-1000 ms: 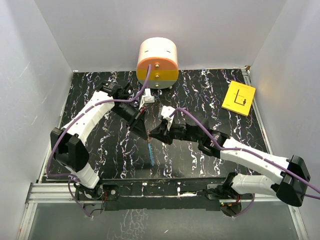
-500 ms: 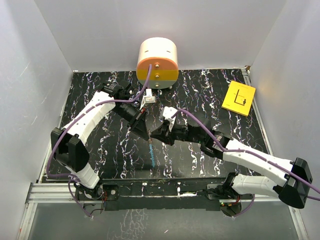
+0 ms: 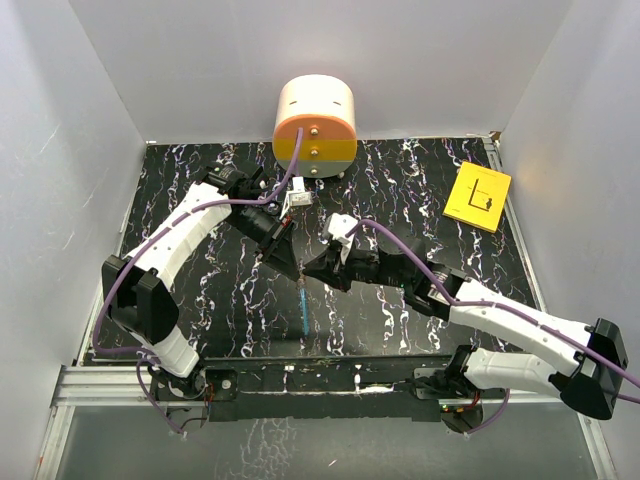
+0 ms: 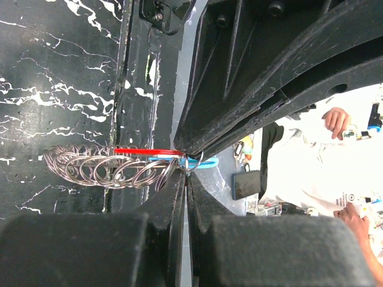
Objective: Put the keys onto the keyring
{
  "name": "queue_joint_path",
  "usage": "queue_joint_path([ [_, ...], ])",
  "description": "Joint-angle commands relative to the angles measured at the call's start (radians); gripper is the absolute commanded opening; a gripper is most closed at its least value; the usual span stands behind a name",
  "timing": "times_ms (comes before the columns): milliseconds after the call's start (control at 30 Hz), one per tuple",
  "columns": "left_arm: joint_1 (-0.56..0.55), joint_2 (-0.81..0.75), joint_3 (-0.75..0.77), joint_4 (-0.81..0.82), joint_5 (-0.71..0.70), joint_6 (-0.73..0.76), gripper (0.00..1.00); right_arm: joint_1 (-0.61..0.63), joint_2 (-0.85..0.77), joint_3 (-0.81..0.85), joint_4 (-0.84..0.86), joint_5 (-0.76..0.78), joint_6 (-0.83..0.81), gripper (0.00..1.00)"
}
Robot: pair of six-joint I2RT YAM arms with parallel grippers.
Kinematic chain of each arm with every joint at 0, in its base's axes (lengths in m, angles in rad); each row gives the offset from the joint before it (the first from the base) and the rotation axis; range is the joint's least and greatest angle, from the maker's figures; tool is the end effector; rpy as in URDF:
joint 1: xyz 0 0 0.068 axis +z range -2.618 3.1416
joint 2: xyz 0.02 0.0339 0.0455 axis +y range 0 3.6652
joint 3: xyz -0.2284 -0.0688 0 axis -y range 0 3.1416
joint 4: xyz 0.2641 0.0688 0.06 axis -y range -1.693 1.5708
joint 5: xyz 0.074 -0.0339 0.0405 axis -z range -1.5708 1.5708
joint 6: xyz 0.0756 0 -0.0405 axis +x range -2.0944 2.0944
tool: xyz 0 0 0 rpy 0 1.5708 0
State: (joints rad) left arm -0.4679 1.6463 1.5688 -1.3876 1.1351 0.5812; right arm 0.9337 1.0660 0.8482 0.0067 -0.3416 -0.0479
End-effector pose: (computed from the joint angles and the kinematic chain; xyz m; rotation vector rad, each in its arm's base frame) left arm 0.2514 -0.2039 0.2753 1.3389 2.1439 -1.6004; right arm 0.1714 0.2742 0.2845 -1.1000 1.5107 0.9297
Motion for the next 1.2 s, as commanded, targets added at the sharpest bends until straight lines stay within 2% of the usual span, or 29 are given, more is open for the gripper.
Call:
queue_joint_path([
  [0, 0.008, -0.037, 0.030, -0.030, 0.040, 0.023, 0.00, 0.000, -0.051, -0.003, -0.007, 0.013, -0.010, 0.08],
  [667, 0.009, -0.022, 0.040, -0.030, 0.076, 0.038, 0.00, 0.000, -0.084, -0.038, -0.045, -0.011, 0.025, 0.08],
  [1167, 0.009, -0.011, 0.024, -0.029, 0.087, 0.058, 0.00, 0.000, -0.083, -0.018, -0.007, 0.019, 0.056, 0.08],
])
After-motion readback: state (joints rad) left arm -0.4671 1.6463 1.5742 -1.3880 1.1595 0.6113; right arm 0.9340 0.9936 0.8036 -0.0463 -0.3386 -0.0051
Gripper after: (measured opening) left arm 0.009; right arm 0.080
